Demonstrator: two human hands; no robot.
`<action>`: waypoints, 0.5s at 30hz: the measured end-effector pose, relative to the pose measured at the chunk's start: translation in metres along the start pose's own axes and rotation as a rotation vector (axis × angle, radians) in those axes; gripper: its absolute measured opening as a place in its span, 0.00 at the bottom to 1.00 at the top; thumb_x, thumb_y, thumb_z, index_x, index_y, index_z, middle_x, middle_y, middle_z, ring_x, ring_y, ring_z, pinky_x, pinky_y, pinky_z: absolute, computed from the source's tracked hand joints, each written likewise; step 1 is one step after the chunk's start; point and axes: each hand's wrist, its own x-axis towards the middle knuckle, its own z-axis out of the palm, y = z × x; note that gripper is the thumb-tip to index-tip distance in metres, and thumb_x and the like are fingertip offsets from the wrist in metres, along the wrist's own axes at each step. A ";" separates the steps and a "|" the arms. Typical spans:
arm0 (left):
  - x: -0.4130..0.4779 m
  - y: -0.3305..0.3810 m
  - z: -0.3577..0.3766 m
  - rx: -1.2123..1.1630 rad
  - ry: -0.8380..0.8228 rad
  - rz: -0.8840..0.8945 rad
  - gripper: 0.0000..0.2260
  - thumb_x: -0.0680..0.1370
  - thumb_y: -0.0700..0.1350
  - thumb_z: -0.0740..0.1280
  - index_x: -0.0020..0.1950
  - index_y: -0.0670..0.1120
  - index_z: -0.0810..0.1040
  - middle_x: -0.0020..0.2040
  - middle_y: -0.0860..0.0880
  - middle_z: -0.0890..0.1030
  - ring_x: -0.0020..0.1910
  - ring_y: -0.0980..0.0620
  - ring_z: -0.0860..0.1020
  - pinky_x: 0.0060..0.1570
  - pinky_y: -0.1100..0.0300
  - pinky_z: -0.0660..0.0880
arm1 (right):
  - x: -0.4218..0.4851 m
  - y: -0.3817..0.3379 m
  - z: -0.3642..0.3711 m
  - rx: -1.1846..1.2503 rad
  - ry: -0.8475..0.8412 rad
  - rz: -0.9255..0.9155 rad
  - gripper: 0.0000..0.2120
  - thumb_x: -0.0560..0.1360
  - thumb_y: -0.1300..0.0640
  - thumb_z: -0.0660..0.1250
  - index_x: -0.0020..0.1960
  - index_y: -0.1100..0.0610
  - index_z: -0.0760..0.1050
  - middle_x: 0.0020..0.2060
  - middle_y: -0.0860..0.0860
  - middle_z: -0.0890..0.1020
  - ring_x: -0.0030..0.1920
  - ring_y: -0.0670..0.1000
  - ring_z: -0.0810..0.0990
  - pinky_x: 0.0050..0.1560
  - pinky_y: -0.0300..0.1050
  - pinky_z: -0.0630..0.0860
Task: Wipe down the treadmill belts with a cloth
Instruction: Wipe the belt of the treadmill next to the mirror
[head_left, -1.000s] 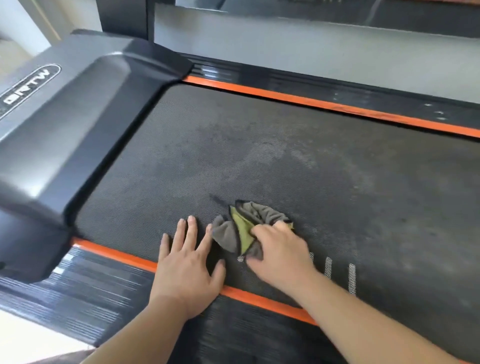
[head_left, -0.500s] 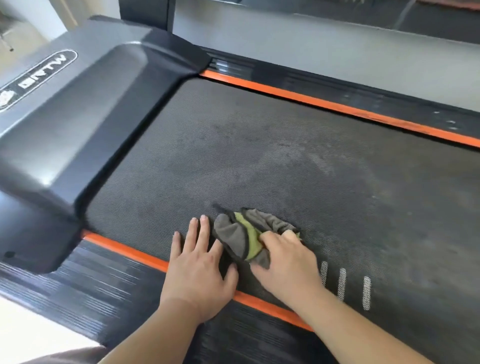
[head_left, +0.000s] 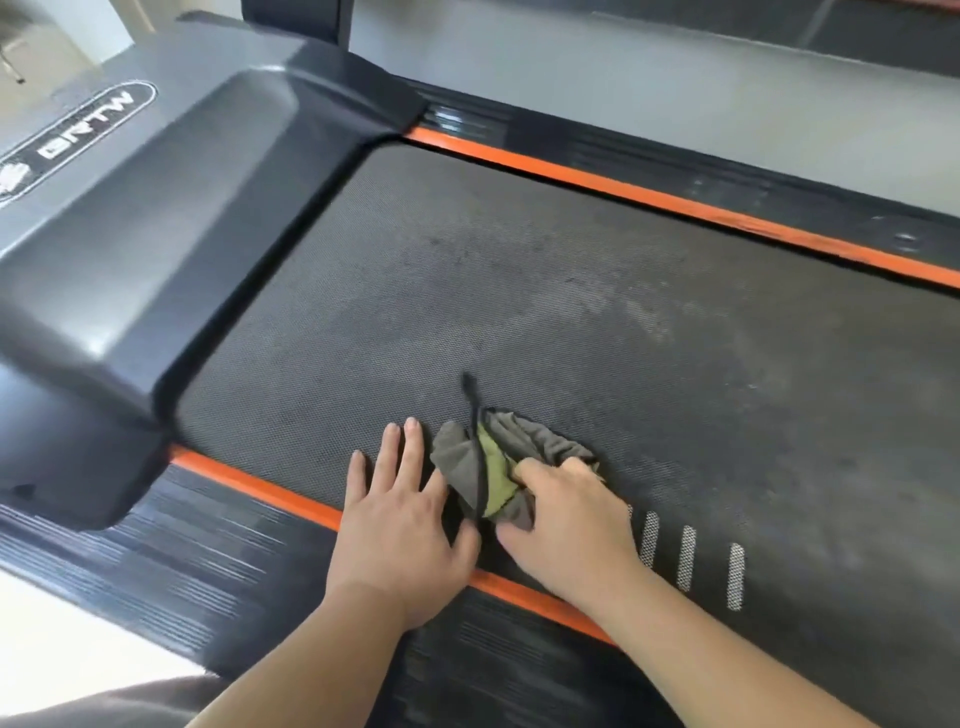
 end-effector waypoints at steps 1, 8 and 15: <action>0.000 0.000 -0.001 0.004 0.006 0.000 0.35 0.77 0.67 0.49 0.83 0.57 0.53 0.85 0.45 0.42 0.83 0.44 0.38 0.80 0.39 0.42 | 0.008 0.009 -0.005 0.058 -0.092 0.025 0.16 0.69 0.37 0.68 0.49 0.47 0.74 0.42 0.47 0.78 0.50 0.53 0.80 0.45 0.47 0.78; -0.001 -0.001 0.003 0.001 0.025 -0.006 0.37 0.78 0.67 0.47 0.85 0.56 0.45 0.85 0.45 0.42 0.83 0.45 0.37 0.80 0.39 0.40 | 0.039 0.106 -0.038 0.071 0.214 0.539 0.16 0.74 0.42 0.67 0.54 0.52 0.75 0.46 0.59 0.80 0.56 0.65 0.79 0.51 0.55 0.76; 0.000 0.000 0.000 -0.008 -0.014 0.000 0.35 0.77 0.66 0.49 0.83 0.56 0.54 0.84 0.44 0.40 0.83 0.44 0.36 0.80 0.39 0.40 | -0.006 0.011 0.012 0.042 0.018 0.036 0.18 0.66 0.38 0.68 0.49 0.47 0.74 0.41 0.47 0.75 0.48 0.56 0.81 0.43 0.47 0.76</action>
